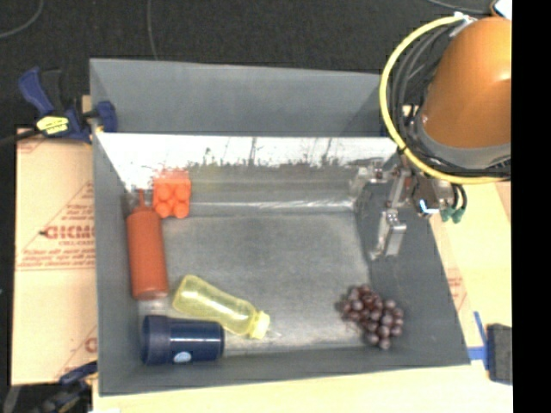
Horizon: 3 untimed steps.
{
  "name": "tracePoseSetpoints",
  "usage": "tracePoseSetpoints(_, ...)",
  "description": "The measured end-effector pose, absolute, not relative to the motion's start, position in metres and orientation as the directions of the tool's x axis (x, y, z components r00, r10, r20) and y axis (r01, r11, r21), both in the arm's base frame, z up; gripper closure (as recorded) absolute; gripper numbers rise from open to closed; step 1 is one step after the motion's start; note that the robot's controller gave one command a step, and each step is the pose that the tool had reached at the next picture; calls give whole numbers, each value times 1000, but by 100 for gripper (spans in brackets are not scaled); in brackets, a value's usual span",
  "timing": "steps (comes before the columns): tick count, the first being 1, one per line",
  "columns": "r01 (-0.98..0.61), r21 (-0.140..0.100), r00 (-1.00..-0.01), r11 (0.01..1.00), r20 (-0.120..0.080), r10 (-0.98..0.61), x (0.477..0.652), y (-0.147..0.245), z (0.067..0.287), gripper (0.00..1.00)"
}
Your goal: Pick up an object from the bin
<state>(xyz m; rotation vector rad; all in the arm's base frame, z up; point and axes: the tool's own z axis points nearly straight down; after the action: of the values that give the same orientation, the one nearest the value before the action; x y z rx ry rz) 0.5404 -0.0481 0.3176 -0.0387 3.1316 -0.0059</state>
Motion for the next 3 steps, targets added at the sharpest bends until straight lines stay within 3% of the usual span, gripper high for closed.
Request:
tracePoseSetpoints(1,-16,-2,-1000,1000,-3,-16,521,-86,211,0)
tracePoseSetpoints(2,1,0,-1000,1000,2,1,513,-98,183,0)
tracePoseSetpoints(3,-47,-1,-999,999,1,-47,535,-101,101,0)
